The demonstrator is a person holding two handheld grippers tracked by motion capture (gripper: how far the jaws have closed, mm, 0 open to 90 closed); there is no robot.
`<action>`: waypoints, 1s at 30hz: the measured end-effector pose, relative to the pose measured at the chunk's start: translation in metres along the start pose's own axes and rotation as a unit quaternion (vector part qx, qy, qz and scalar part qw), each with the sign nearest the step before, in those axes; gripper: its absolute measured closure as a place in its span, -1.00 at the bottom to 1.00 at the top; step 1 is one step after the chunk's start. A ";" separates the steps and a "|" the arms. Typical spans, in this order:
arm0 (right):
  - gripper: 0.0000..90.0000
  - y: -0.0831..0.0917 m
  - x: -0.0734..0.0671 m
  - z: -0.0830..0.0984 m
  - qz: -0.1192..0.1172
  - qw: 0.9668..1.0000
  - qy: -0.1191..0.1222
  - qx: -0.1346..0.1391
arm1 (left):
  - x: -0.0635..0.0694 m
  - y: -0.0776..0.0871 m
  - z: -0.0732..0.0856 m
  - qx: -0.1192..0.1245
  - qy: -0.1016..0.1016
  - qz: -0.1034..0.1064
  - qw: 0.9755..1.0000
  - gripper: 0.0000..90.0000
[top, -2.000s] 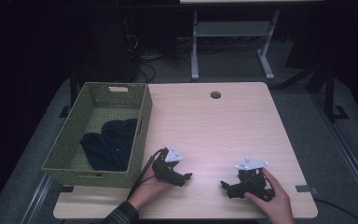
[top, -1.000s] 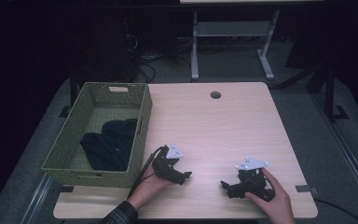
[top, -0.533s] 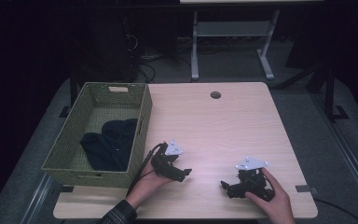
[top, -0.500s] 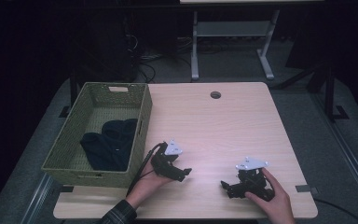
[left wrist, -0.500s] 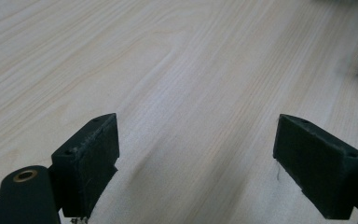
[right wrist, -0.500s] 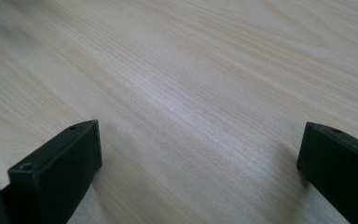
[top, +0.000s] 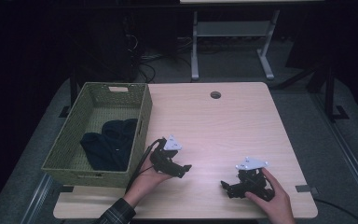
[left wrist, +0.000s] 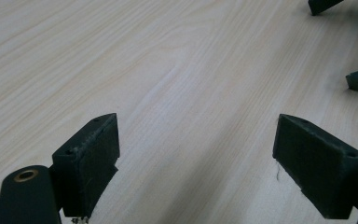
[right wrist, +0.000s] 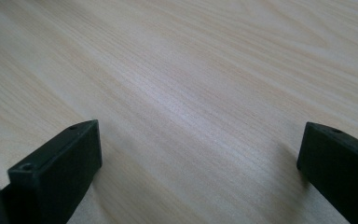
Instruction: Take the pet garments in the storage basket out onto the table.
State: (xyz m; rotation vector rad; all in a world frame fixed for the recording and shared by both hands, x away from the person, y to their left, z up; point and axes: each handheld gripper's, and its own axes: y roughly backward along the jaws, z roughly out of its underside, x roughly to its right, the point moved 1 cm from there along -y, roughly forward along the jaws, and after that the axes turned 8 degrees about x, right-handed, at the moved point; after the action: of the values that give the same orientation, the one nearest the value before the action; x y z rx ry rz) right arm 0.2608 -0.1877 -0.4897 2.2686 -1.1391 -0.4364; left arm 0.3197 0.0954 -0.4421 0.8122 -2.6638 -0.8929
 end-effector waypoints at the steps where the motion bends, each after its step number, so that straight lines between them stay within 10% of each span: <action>1: -1.00 0.000 0.000 0.000 0.000 1.000 0.000 0.000 | 0.000 0.000 0.000 0.000 0.000 0.000 1.000 -0.68; 30: -1.00 0.000 0.000 0.000 0.000 1.000 0.000 0.000 | -0.011 0.025 -0.040 0.002 0.011 0.004 1.000 -0.69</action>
State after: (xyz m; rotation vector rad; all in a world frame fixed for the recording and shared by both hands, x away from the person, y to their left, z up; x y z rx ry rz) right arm 0.2609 -0.1877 -0.4897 2.2695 -1.1384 -0.4363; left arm 0.3326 0.0986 -0.3960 0.8081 -2.6490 -0.8724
